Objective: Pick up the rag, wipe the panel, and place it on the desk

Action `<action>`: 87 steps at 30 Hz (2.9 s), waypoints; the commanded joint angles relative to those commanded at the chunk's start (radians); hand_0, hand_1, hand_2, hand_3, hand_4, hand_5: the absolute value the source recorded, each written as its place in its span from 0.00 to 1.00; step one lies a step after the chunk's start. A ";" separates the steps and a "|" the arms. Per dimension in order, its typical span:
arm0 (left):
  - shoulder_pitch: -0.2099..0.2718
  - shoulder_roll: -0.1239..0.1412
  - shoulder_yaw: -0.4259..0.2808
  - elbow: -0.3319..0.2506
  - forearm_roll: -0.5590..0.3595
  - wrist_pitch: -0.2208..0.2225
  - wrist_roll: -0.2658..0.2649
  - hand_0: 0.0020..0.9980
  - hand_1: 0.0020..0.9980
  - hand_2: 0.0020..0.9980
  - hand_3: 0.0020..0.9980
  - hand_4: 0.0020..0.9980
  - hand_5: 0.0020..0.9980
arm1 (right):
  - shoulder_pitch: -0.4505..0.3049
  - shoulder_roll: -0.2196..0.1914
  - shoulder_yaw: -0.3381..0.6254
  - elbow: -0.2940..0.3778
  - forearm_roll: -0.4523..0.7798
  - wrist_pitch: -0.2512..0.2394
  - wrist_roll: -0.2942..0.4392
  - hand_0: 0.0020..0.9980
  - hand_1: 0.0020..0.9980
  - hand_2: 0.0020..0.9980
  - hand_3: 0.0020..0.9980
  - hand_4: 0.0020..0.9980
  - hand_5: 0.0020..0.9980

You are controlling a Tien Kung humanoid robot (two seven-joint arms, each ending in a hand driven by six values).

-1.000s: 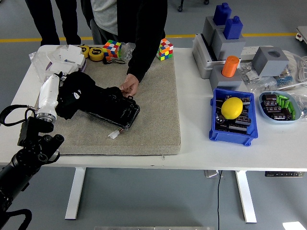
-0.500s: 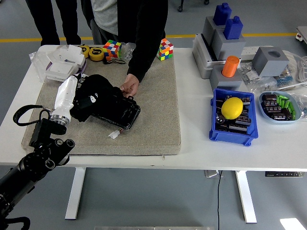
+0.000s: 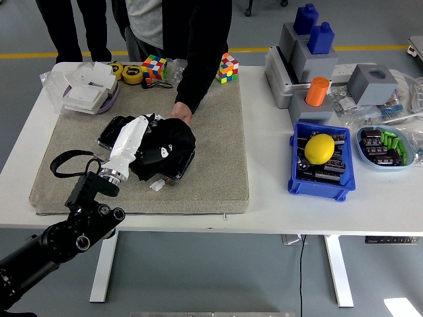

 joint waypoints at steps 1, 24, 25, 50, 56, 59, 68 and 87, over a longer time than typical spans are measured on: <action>0.000 0.000 0.009 -0.003 -0.002 -0.001 0.001 0.23 0.22 0.27 0.55 0.67 0.00 | 0.000 0.000 0.000 0.001 0.000 0.000 0.000 0.54 0.56 0.49 0.52 0.90 0.36; -0.019 -0.008 -0.053 0.074 -0.003 0.018 -0.034 0.23 0.22 0.27 0.55 0.67 0.00 | -0.001 -0.002 -0.006 0.004 0.002 0.000 0.000 0.53 0.56 0.49 0.52 0.90 0.36; -0.022 -0.009 -0.076 0.096 -0.005 0.023 -0.043 0.23 0.22 0.27 0.55 0.67 0.00 | -0.001 -0.002 -0.008 0.005 0.004 0.000 0.001 0.53 0.56 0.49 0.52 0.90 0.36; -0.069 -0.020 -0.369 0.406 -0.028 0.096 -0.132 0.23 0.22 0.28 0.55 0.67 0.00 | -0.002 0.000 -0.007 0.006 0.003 -0.002 -0.001 0.53 0.56 0.49 0.52 0.90 0.36; -0.062 -0.010 -0.439 0.433 -0.068 0.096 -0.149 0.23 0.22 0.28 0.55 0.67 0.00 | -0.001 -0.001 -0.007 0.007 0.005 -0.002 0.000 0.53 0.56 0.49 0.52 0.90 0.36; -0.054 -0.005 -0.466 0.448 -0.088 0.096 -0.159 0.25 0.30 0.31 0.55 0.67 0.00 | -0.001 0.000 -0.005 0.007 0.004 -0.002 -0.001 0.53 0.56 0.49 0.52 0.90 0.36; -0.031 0.005 -0.499 0.475 -0.065 0.096 -0.146 0.35 0.45 0.48 0.56 0.71 0.00 | -0.001 0.000 -0.011 0.008 0.007 -0.001 0.000 0.53 0.56 0.49 0.52 0.90 0.36; 0.024 0.018 -0.493 0.374 -0.005 0.030 -0.028 0.94 1.00 1.00 1.00 1.00 0.55 | -0.001 0.000 -0.014 0.011 0.012 0.001 0.000 0.54 0.56 0.49 0.52 0.90 0.36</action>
